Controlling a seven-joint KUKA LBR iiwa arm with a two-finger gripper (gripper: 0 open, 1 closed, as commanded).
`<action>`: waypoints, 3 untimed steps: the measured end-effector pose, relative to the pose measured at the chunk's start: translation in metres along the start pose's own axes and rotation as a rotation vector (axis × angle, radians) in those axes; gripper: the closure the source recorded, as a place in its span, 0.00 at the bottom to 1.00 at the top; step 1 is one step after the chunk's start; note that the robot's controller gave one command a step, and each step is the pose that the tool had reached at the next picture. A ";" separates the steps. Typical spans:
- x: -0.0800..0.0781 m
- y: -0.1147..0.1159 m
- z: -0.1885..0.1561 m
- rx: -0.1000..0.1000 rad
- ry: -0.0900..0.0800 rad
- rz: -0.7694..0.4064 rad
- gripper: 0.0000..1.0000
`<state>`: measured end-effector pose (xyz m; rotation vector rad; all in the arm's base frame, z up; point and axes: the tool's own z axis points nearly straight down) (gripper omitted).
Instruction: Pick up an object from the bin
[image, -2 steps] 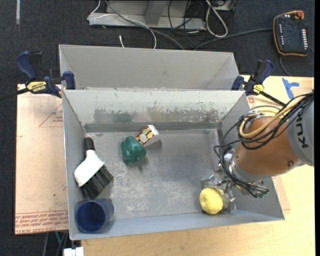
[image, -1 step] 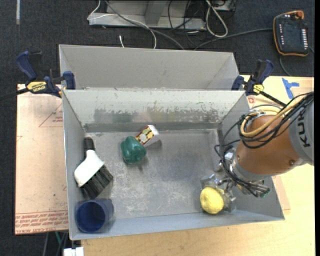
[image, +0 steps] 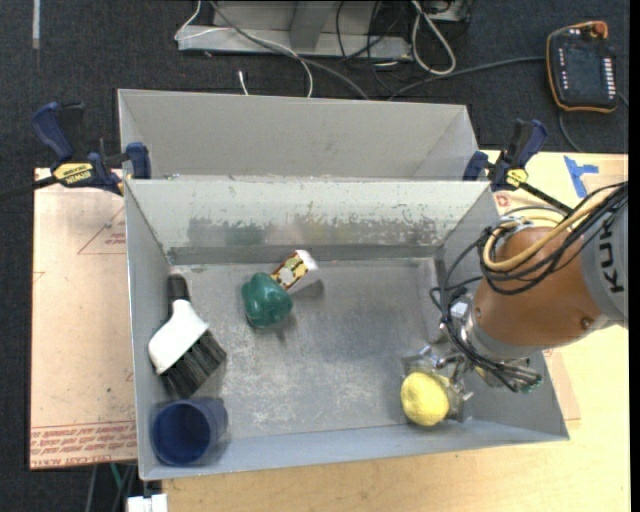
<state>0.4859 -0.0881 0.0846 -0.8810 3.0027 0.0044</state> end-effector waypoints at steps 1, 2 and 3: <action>0.000 0.001 -0.026 -0.004 0.003 0.002 1.00; -0.001 0.001 -0.051 -0.003 0.000 0.004 1.00; -0.002 0.001 -0.060 -0.001 -0.002 0.005 1.00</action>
Offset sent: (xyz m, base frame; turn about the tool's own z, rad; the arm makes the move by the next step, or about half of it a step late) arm -0.0016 0.0008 0.0569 0.0021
